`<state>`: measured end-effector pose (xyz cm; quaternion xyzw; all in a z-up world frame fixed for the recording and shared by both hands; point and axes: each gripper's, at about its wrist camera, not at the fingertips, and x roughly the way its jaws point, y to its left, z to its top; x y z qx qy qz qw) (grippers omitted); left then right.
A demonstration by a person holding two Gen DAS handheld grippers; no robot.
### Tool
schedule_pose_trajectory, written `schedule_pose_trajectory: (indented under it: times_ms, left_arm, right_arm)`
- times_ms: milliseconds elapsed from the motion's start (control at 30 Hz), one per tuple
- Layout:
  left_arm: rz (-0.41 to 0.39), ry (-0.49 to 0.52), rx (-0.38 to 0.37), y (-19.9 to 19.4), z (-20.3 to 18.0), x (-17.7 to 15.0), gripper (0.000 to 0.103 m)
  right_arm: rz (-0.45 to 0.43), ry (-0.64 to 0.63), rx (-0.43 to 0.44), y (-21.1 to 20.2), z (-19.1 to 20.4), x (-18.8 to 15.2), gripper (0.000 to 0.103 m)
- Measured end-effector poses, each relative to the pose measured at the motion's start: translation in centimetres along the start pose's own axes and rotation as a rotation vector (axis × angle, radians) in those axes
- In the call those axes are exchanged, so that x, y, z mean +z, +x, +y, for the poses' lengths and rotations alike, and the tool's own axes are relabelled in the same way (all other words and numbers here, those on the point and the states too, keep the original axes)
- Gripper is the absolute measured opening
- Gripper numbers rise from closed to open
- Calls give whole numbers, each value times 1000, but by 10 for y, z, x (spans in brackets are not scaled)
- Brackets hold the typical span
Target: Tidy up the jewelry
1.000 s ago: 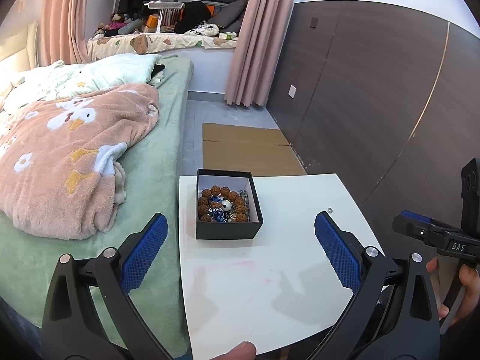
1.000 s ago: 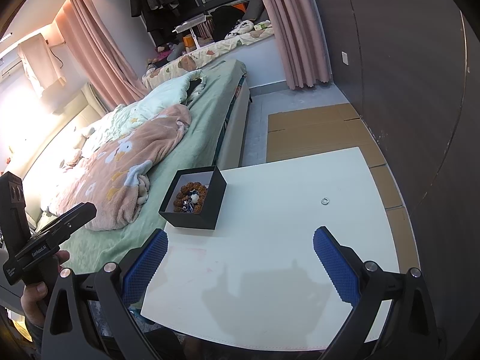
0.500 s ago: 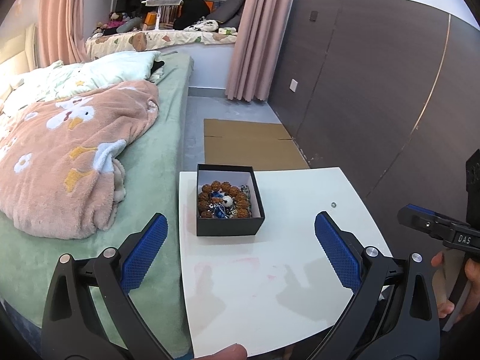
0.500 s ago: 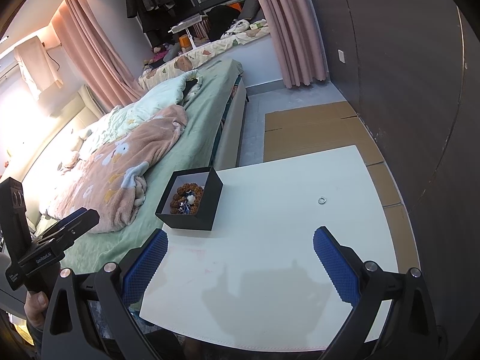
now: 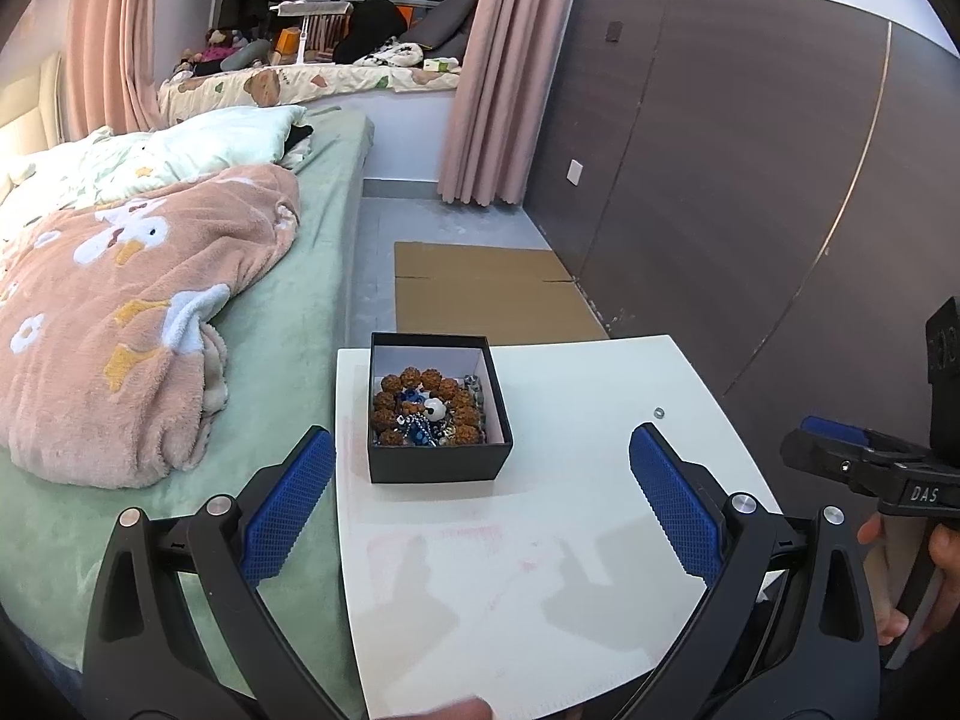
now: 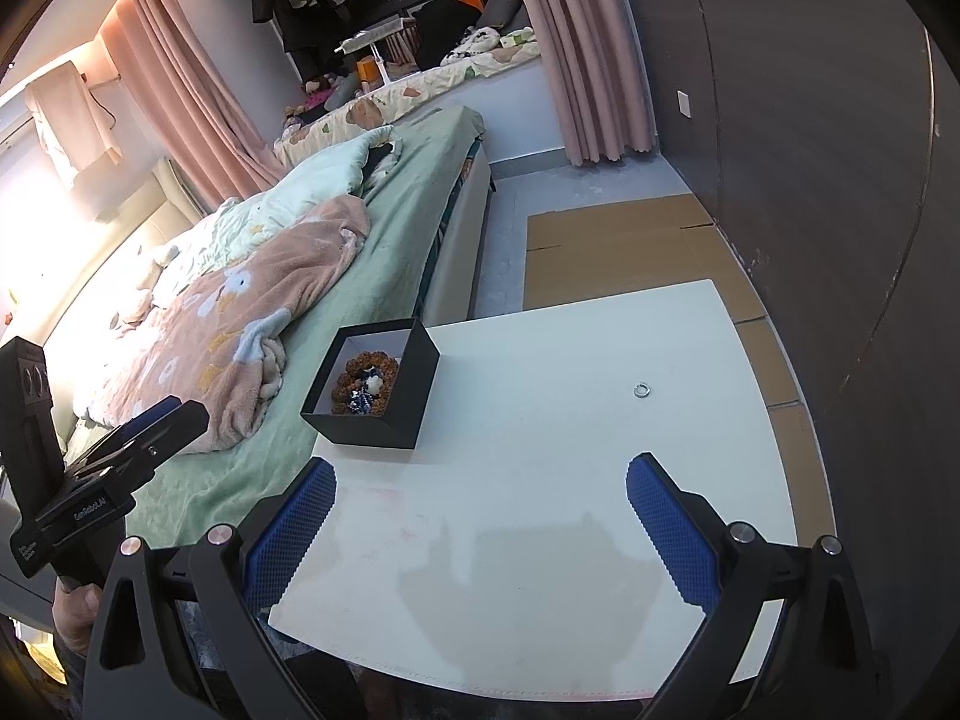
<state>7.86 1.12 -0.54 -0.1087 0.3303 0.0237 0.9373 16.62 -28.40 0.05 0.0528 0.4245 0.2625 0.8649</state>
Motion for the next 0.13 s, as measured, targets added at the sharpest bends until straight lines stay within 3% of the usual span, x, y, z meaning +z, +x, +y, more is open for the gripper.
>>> schedule_pose_trajectory:
  times_ms: [133]
  left_arm:
    - [-8,-10,12,4,8,1,98]
  right_arm:
    - [4,11,-23,9,3,-1,95]
